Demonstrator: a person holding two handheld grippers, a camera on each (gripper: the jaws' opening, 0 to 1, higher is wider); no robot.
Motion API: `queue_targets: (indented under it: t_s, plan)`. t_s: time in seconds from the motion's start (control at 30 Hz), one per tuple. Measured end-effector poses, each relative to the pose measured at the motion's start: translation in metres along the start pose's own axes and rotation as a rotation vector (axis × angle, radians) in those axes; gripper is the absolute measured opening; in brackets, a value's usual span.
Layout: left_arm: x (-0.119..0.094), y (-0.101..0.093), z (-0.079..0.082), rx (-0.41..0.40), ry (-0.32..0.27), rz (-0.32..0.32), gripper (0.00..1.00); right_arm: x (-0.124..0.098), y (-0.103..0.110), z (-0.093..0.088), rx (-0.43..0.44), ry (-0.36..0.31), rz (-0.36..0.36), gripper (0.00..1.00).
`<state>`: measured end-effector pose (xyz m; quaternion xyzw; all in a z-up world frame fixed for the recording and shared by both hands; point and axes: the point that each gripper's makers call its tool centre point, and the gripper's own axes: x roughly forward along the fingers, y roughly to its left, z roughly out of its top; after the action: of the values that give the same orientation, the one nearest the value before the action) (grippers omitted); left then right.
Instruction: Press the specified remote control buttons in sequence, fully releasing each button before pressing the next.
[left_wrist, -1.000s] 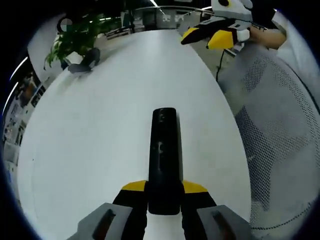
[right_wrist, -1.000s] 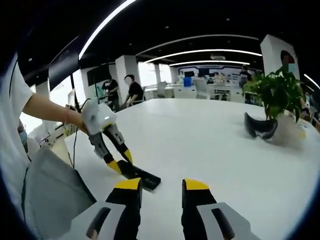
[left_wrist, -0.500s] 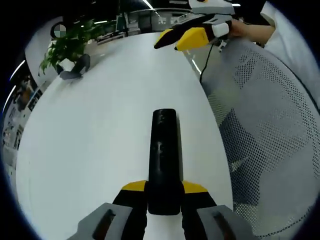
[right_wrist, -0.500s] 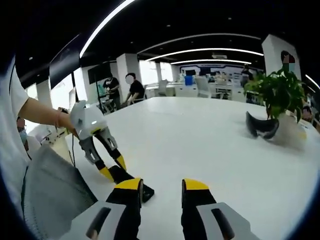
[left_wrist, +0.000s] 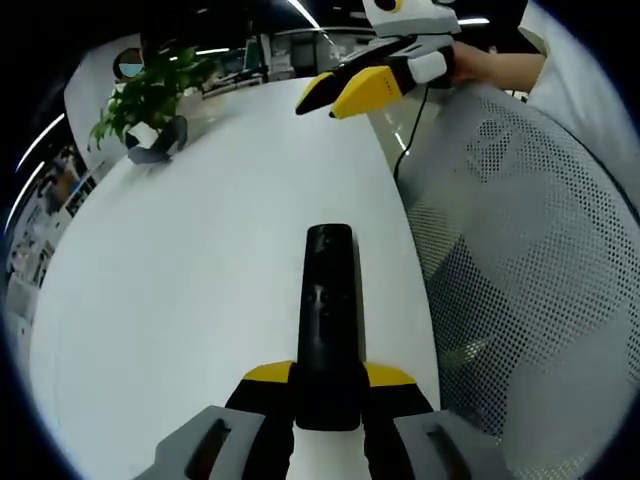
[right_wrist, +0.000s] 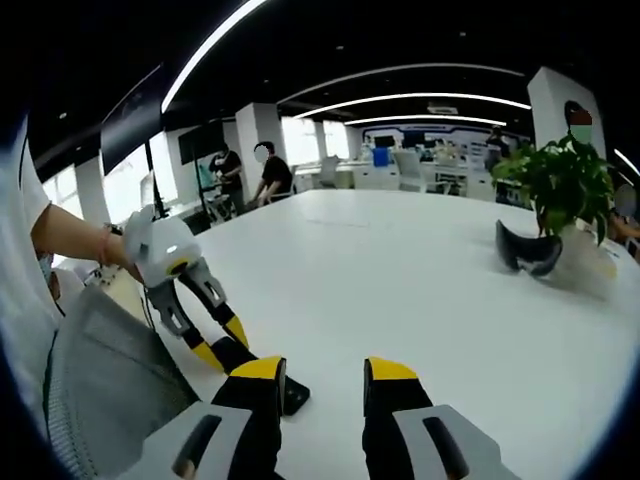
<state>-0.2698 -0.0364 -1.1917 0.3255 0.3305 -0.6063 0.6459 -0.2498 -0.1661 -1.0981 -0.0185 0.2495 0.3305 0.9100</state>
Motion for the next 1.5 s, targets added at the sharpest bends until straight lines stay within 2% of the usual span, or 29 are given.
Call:
queue_targets:
  t_s: [0.1, 0.23, 0.3, 0.37, 0.43, 0.47, 0.57, 0.67, 0.7, 0.87, 0.93, 1.03, 1.07, 1.27, 1.37, 1.5]
  plan:
    - [0.0, 0.0, 0.002, -0.019, -0.039, 0.02, 0.24, 0.002, 0.004, -0.003, 0.002, 0.02, 0.023, 0.29]
    - [0.0, 0.0, 0.002, -0.021, -0.09, 0.035, 0.24, 0.005, 0.014, -0.01, -0.031, 0.084, 0.074, 0.27]
    - [0.0, 0.0, 0.004, -0.063, -0.128, 0.038, 0.24, 0.007, 0.02, -0.012, -0.062, 0.116, 0.106, 0.25]
    - [0.0, 0.001, 0.004, -0.069, -0.171, 0.039, 0.24, 0.011, 0.025, -0.014, -0.142, 0.157, 0.152, 0.22]
    - [0.0, 0.0, 0.004, -0.058, -0.198, 0.044, 0.24, 0.018, 0.023, -0.018, -0.237, 0.208, 0.165, 0.18]
    - [-0.001, 0.0, 0.003, -0.06, -0.216, 0.046, 0.24, 0.022, 0.023, -0.02, -0.253, 0.221, 0.172, 0.17]
    - [-0.001, 0.0, 0.003, -0.055, -0.258, 0.05, 0.24, 0.037, 0.034, -0.027, -0.221, 0.258, 0.255, 0.13]
    - [-0.002, 0.001, 0.003, -0.073, -0.299, 0.046, 0.24, 0.043, 0.038, -0.034, -0.23, 0.303, 0.31, 0.01]
    - [-0.002, 0.001, 0.003, -0.073, -0.3, 0.046, 0.24, 0.044, 0.038, -0.04, -0.234, 0.339, 0.317, 0.0]
    - [-0.001, 0.001, 0.005, -0.106, -0.318, 0.046, 0.25, 0.053, 0.04, -0.053, -0.25, 0.377, 0.333, 0.0]
    - [-0.001, 0.001, 0.005, -0.115, -0.326, 0.047, 0.25, 0.054, 0.034, -0.059, -0.31, 0.404, 0.315, 0.0]
    - [-0.002, 0.001, 0.005, -0.128, -0.326, 0.046, 0.25, 0.054, 0.032, -0.072, -0.331, 0.469, 0.31, 0.0]
    - [-0.002, 0.001, 0.006, -0.14, -0.332, 0.043, 0.25, 0.055, 0.035, -0.068, -0.32, 0.45, 0.312, 0.0]
    - [-0.004, 0.001, 0.008, -0.197, -0.336, 0.03, 0.25, 0.055, 0.035, -0.069, -0.314, 0.47, 0.292, 0.0]
    - [-0.003, 0.0, 0.008, -0.161, -0.323, 0.046, 0.25, 0.056, 0.034, -0.068, -0.304, 0.489, 0.282, 0.0]
    - [0.001, 0.0, 0.007, -0.113, -0.3, 0.07, 0.25, 0.057, 0.034, -0.069, -0.277, 0.58, 0.276, 0.0]
